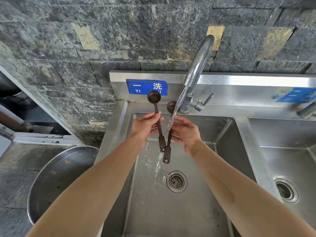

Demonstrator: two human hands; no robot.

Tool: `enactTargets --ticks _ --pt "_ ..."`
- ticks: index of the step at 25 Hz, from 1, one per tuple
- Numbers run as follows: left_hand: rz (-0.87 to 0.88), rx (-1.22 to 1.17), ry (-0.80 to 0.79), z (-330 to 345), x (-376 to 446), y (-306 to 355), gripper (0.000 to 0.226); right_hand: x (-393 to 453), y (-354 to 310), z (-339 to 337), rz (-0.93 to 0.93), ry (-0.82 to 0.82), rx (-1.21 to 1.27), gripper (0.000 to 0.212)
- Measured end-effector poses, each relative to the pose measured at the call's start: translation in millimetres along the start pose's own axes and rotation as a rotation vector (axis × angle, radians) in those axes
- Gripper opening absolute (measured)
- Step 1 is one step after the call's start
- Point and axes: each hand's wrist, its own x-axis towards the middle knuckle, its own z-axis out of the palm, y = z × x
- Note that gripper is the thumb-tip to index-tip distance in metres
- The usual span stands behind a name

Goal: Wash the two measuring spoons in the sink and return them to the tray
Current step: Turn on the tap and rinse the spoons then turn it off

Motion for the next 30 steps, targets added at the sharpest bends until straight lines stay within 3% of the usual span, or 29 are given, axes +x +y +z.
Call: enactTargets --ticks 8,21,30 --pt "0.047 -0.029 0.031 -7 -3 2 0.014 -3 -9 8 -0.008 -0.039 0.036 0.033" --pt "-0.241 -0.008 0.195 -56 -80 -119 0.015 -70 87 -24 0.278 -0.103 -0.065 0.036" --pt "-0.278 0.016 0.212 -52 -82 -123 0.011 -55 86 -5 0.159 0.071 -0.042 0.035"
